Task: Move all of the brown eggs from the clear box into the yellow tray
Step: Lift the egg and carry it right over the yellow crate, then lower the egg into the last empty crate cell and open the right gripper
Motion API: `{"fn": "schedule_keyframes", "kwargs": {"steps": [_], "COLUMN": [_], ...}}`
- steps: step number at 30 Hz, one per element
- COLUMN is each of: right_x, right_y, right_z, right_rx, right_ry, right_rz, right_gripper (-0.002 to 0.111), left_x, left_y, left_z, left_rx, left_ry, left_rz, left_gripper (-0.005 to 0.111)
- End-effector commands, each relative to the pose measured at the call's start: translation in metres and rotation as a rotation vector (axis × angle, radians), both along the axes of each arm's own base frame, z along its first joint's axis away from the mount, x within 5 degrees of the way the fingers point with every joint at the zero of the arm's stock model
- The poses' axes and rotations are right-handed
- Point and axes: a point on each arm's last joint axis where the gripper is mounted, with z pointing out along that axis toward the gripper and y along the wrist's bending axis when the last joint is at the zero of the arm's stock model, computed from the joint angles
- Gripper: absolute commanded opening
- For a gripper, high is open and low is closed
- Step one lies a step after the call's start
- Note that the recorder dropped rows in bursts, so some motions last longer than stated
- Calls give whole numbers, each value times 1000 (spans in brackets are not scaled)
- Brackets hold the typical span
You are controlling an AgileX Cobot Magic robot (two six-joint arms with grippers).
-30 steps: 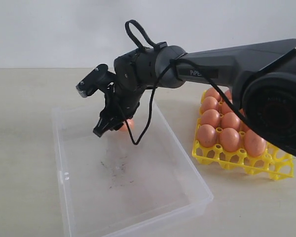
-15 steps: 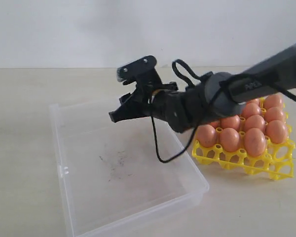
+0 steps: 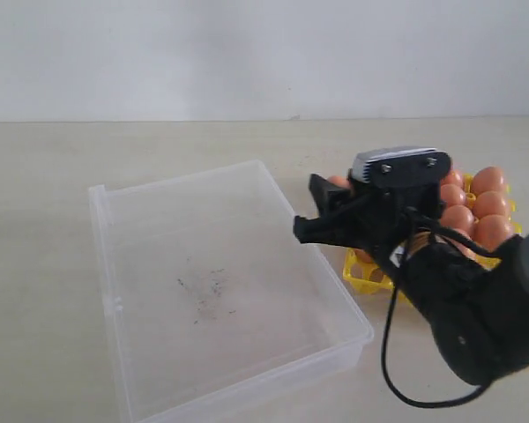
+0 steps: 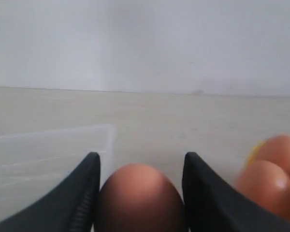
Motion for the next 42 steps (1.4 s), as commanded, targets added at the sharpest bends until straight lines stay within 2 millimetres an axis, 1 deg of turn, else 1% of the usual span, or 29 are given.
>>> {"fn": "schedule_keyframes", "kwargs": {"steps": [1,5,7,11,15,19,23,26,29,31,34,42], "right_x": [-24,-51,-64,-81,-86,-87,-83,-70,-57,-52,-52,-55], "right_y": [-45,-73,-87,-105,-110,-121,-117,-107,-95,-94,-100,-99], "right_z": [4,12,15,11,8,7,9,15,17,18,16,10], "right_rx": [2,7,24,22,13,34,65,89,33,57,90,94], "right_ry": [52,72,83,124,143,153,144,120,156,167,193,272], "right_rz": [-174,-232,-297,-382,-410,-538,-522,-495,-449,-478,-562,-571], "right_gripper": [0,0,0,0,0,0,0,0,0,0,0,0], "left_x": [0,0,0,0,0,0,0,0,0,0,0,0], "left_y": [0,0,0,0,0,0,0,0,0,0,0,0], "left_z": [2,2,2,2,2,2,2,2,2,2,2,2], "left_rx": [-1,-1,-1,-1,-1,-1,-1,-1,-1,-1,-1,-1], "left_ry": [-13,-13,-13,-13,-13,-13,-13,-13,-13,-13,-13,-13], "left_rz": [2,2,2,2,2,2,2,2,2,2,2,2], "left_gripper": [4,4,4,4,4,4,4,4,4,4,4,4]}}
